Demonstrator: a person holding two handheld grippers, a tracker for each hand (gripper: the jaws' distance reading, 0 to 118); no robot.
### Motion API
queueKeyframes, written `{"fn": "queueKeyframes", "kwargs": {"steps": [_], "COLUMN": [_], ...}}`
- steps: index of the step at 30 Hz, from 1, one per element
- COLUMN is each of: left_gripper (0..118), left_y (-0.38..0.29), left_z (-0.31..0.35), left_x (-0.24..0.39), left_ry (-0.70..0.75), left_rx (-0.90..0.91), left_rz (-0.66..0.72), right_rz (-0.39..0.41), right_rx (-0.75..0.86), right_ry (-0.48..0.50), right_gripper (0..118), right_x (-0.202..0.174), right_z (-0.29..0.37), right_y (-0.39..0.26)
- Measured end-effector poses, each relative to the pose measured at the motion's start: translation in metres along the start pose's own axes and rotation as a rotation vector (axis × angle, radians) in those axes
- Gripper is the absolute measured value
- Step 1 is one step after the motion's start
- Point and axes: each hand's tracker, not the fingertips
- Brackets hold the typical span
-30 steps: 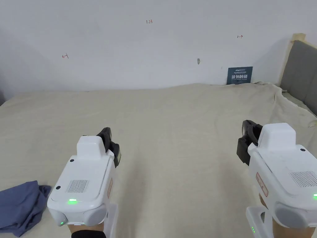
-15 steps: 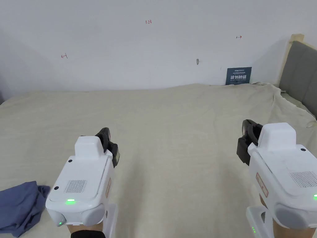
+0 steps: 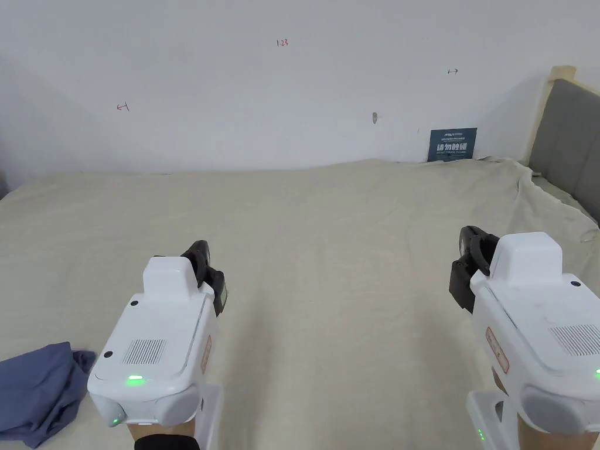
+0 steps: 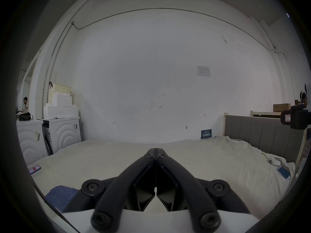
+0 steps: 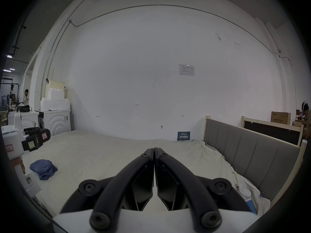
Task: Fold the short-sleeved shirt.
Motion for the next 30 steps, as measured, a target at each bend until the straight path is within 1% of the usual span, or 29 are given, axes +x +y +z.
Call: {"fn": "queueKeyframes", "kwargs": {"steps": [7, 9, 10, 11, 12, 13, 14, 15, 16, 18, 19, 21, 22, 30], "left_gripper": [0, 6, 11, 21, 43, 66, 84, 106, 116, 117, 118, 118, 118, 118], "left_y": [0.001, 0.001, 0.001, 0.001, 0.001, 0.001, 0.001, 0.001, 0.001, 0.003, 0.004, 0.005, 0.006, 0.004], "left_z": [0.000, 0.001, 0.001, 0.001, 0.002, 0.003, 0.003, 0.002, 0.002, 0.003, 0.004, 0.004, 0.004, 0.004], "left_x": [-0.003, -0.004, -0.004, -0.005, -0.007, -0.008, -0.008, -0.009, -0.010, -0.014, -0.015, -0.016, -0.016, -0.016], "left_ry": [0.007, 0.011, 0.012, 0.014, 0.011, 0.015, 0.023, 0.032, 0.038, 0.038, 0.038, 0.040, 0.039, 0.019], "left_rx": [-0.001, 0.002, 0.004, 0.005, 0.012, 0.017, 0.018, 0.019, 0.021, 0.028, 0.033, 0.035, 0.033, 0.030], "left_rz": [0.009, 0.016, 0.022, 0.032, 0.046, 0.054, 0.060, 0.067, 0.075, 0.090, 0.094, 0.091, 0.085, 0.066], "right_rz": [-0.004, -0.002, -0.003, -0.004, -0.007, -0.006, -0.007, -0.008, -0.012, -0.014, -0.016, -0.021, -0.020, -0.018], "right_rx": [-0.001, -0.002, -0.005, -0.006, -0.008, -0.009, -0.010, -0.013, -0.013, -0.008, -0.009, -0.012, -0.011, -0.010], "right_ry": [-0.011, -0.012, -0.014, -0.015, -0.013, -0.019, -0.020, -0.024, -0.023, -0.031, -0.030, -0.027, -0.031, -0.033], "right_gripper": [0, 2, 5, 14, 38, 58, 75, 91, 98, 101, 104, 115, 118, 118], "right_x": [0.001, 0.002, 0.002, 0.002, 0.003, 0.003, 0.003, 0.004, 0.005, 0.005, 0.006, 0.007, 0.007, 0.005], "right_z": [0.001, 0.002, 0.002, 0.002, 0.002, 0.002, 0.002, 0.001, 0.001, 0.001, 0.001, 0.001, 0.001, 0.001], "right_y": [-0.001, -0.001, -0.001, -0.001, -0.001, -0.001, -0.001, -0.001, -0.001, -0.002, -0.001, -0.002, -0.002, -0.002]}}
